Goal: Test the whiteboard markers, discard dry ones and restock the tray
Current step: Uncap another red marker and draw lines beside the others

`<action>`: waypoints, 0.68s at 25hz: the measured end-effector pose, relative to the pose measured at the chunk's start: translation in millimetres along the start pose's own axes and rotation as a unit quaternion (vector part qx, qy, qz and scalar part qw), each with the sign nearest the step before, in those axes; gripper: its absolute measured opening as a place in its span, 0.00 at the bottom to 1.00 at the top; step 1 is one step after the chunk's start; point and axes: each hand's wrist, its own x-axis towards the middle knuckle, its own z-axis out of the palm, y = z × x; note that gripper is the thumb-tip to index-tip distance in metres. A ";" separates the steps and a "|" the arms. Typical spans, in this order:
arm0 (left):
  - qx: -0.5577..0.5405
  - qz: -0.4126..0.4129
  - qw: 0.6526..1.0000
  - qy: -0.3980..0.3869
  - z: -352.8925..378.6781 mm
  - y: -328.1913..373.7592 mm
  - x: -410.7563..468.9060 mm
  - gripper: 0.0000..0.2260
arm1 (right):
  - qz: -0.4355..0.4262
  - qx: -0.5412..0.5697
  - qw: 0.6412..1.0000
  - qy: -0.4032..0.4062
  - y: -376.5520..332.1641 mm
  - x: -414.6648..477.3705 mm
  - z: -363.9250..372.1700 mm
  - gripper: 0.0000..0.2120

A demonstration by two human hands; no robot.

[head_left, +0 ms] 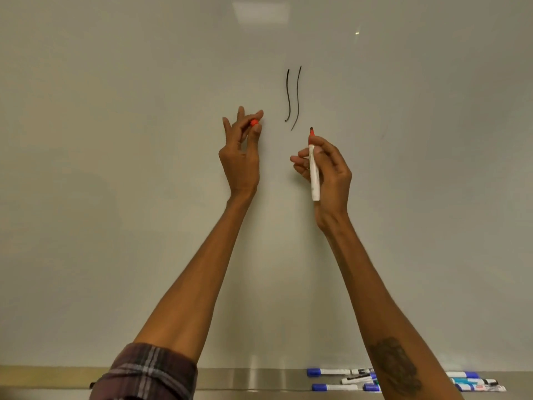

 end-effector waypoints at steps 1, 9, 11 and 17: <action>0.017 0.017 1.000 -0.008 3.5 -4.5 4.6 0.13 | 0.007 0.025 1.000 -0.009 -1.6 4.0 -1.2 0.14; 0.141 0.129 0.982 0.013 12.5 -33.9 7.1 0.20 | -0.063 -0.011 0.998 0.006 0.6 27.2 2.3 0.13; 0.145 0.162 0.976 0.028 13.3 -34.1 8.6 0.19 | -0.086 -0.054 0.994 0.037 -1.3 37.7 5.4 0.15; 0.180 0.209 0.961 0.030 14.7 -39.7 8.2 0.18 | -0.168 -0.158 0.970 0.079 -15.7 69.2 26.6 0.14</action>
